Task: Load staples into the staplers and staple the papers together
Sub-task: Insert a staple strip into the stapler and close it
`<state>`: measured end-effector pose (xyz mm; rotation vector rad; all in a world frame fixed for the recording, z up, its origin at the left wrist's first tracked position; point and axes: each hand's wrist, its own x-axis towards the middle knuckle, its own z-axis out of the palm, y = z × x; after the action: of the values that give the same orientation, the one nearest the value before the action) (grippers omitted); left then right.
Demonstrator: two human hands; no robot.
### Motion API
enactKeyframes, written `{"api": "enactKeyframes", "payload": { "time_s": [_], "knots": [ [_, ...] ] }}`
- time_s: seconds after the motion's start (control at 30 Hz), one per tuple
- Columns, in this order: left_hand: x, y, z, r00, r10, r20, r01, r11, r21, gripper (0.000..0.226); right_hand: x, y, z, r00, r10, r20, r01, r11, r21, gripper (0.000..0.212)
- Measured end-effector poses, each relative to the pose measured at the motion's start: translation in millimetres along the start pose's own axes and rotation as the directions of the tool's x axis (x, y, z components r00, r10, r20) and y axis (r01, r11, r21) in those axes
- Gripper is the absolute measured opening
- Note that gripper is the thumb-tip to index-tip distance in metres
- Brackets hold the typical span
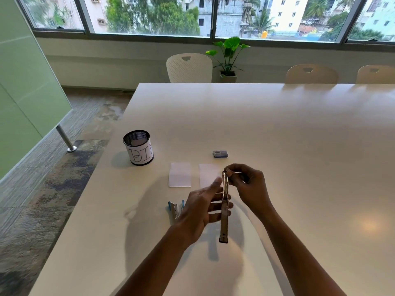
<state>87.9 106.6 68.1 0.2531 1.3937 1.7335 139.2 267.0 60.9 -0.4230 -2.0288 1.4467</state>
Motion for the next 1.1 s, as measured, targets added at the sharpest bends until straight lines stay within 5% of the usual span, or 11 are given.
{"api": "enactKeyframes", "payload": {
  "time_s": [0.17,0.47,0.77,1.1],
  "knots": [
    [-3.3,-4.0,-5.2,1.0,0.009,0.003,-0.009,0.996,-0.087,0.024,-5.4,-2.1,7.9,0.999,0.024,0.042,-0.024,1.0,-0.005,0.014],
    [-4.4,-8.2,-16.0,0.997,0.067,-0.038,-0.071,0.99,-0.118,0.023,-17.5,-14.8,1.9,0.998,0.046,0.043,-0.046,0.999,0.022,0.015],
    [-4.8,-6.8,-15.4,0.983,0.155,-0.094,-0.158,0.987,-0.022,0.02,-23.4,-30.3,1.5,0.985,-0.06,0.161,0.121,0.909,-0.399,0.025],
    [-6.4,-6.4,-14.4,0.981,0.17,-0.093,-0.17,0.985,0.005,0.018,-22.3,-42.7,-0.9,0.939,-0.203,0.277,0.318,0.818,-0.48,0.018]
  ]
}}
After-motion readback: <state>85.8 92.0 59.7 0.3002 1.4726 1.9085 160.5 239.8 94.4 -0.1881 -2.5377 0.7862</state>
